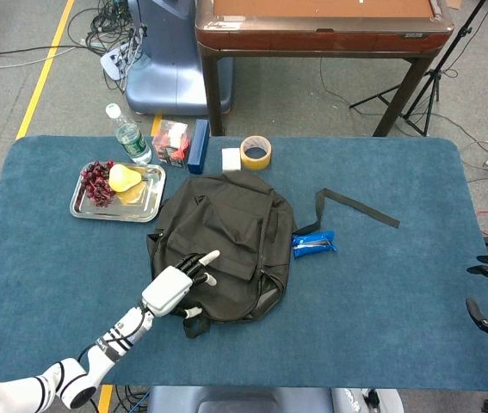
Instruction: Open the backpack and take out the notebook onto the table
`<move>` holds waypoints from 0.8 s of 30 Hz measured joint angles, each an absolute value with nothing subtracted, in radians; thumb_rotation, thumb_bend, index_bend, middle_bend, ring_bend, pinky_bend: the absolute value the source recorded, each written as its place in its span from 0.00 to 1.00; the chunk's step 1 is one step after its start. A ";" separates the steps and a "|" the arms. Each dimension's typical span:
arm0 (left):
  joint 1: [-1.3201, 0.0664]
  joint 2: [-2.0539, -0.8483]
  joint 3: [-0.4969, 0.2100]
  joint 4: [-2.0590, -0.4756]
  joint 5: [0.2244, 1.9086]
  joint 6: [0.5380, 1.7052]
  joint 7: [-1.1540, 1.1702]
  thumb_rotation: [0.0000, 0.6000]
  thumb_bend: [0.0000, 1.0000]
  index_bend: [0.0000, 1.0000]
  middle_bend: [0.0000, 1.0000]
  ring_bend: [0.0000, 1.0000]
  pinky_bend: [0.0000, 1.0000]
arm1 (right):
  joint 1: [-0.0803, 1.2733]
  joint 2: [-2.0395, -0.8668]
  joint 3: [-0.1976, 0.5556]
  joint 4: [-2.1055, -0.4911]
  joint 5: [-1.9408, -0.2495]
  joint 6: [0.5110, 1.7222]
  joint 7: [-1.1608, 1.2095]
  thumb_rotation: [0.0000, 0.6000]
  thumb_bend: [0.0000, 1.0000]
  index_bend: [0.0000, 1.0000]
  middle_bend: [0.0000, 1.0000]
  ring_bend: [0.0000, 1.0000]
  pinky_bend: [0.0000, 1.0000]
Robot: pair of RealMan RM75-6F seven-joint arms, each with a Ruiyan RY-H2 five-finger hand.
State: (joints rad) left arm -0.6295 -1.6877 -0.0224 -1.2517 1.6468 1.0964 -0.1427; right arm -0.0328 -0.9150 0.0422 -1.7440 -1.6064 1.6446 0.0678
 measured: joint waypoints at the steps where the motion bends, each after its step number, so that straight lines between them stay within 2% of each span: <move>1: -0.633 -1.680 -0.022 -1.264 1.642 1.086 -0.134 1.00 0.21 0.39 0.01 0.00 0.05 | -0.033 -0.916 0.042 -1.742 -1.606 1.645 0.069 1.00 0.36 0.35 0.25 0.17 0.28; 8: -0.654 -1.669 -0.024 -1.293 1.595 1.023 -0.067 1.00 0.36 0.46 0.05 0.00 0.05 | -0.035 -0.920 0.042 -1.731 -1.604 1.646 0.081 1.00 0.36 0.35 0.25 0.17 0.28; 12: -0.658 -1.685 -0.034 -1.297 1.570 1.016 -0.029 1.00 0.45 0.55 0.09 0.01 0.05 | -0.036 -0.917 0.045 -1.730 -1.603 1.649 0.084 1.00 0.36 0.35 0.25 0.17 0.28; 17: -0.653 -1.693 -0.050 -1.314 1.544 1.032 -0.014 1.00 0.48 0.62 0.12 0.03 0.05 | -0.035 -0.918 0.045 -1.726 -1.601 1.644 0.090 1.00 0.36 0.35 0.25 0.17 0.28; 24: -0.649 -1.667 -0.081 -1.372 1.485 1.024 -0.062 1.00 0.50 0.64 0.14 0.03 0.05 | -0.025 -0.915 0.043 -1.726 -1.618 1.633 0.092 1.00 0.36 0.35 0.25 0.17 0.28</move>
